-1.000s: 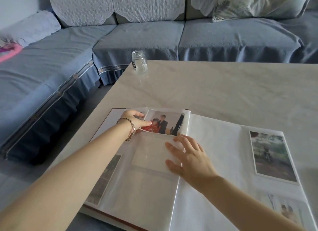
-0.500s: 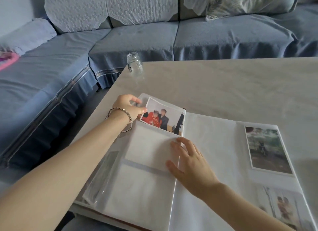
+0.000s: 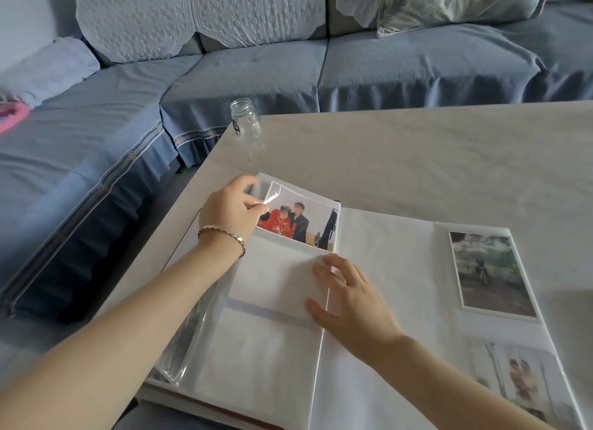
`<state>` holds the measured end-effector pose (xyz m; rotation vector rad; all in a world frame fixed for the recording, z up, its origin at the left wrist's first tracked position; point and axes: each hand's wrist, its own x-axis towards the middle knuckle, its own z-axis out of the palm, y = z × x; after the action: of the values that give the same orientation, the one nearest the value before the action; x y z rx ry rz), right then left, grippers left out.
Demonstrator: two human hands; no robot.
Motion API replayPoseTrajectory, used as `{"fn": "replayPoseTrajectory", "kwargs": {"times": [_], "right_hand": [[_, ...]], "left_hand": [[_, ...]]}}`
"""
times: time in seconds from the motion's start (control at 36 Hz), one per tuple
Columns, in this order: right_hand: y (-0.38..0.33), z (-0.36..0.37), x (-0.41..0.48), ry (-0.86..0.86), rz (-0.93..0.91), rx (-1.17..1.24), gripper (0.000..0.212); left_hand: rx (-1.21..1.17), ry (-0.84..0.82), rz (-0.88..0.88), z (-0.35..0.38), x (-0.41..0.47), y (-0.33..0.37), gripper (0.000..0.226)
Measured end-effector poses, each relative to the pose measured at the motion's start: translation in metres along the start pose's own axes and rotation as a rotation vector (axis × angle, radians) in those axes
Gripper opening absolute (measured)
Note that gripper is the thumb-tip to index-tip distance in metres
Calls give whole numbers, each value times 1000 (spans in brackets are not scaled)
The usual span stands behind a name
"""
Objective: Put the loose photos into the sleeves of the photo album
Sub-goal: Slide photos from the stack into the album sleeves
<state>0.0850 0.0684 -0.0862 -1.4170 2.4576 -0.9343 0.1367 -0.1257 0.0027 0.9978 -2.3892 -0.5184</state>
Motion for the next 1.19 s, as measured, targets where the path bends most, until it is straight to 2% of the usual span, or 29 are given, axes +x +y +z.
{"fn": "replayPoseTrajectory", "kwargs": {"times": [0.08,0.22,0.33,0.42,0.47,0.5,0.56,0.58,0.64,0.69,0.75,0.86,0.97,1.06,1.14,1.19], "right_hand": [[1,2,-1,12,-10,-25,58],[0,1,-1,49,-16,-62,54],[0,-1,0,58,-31,-81,52],[0,-2,-1,65,-38,-92,52],[1,-2,-1,58,-34,-87,53],[1,-3,-1,53,-33,-88,54],[0,-5,0,41,-33,-97,53],[0,-6,0,35,-36,-95,52],[0,-6,0,26,-47,-76,51],[2,-7,-1,0,-53,-51,51],[4,-7,-2,-17,-61,-32,52],[8,-11,-3,-52,-72,-23,50],[13,-21,-6,-109,-96,24,56],[23,-32,-11,-131,-164,37,42],[39,-50,-23,-163,-144,1,32],[50,-66,-35,-172,-71,-41,38]], "left_hand": [[14,48,47,2,-4,-2,50],[-32,77,77,5,-7,-4,47],[-201,64,-108,6,-1,-4,43],[-332,-24,-277,9,4,-11,35],[-260,-90,-330,13,5,-15,33],[-134,-120,-324,17,4,-17,35],[179,-143,-222,28,0,-17,41],[248,-134,-128,35,-4,-14,43],[154,-194,117,47,-13,-5,43],[-1,-387,333,58,-23,5,43],[9,-560,410,65,-29,7,45],[207,-672,302,73,-26,-9,49],[281,-640,85,70,-23,-17,57],[426,-604,19,67,-21,-4,62],[481,-548,-83,63,-24,24,52],[459,-512,-32,61,-32,44,39]]}}
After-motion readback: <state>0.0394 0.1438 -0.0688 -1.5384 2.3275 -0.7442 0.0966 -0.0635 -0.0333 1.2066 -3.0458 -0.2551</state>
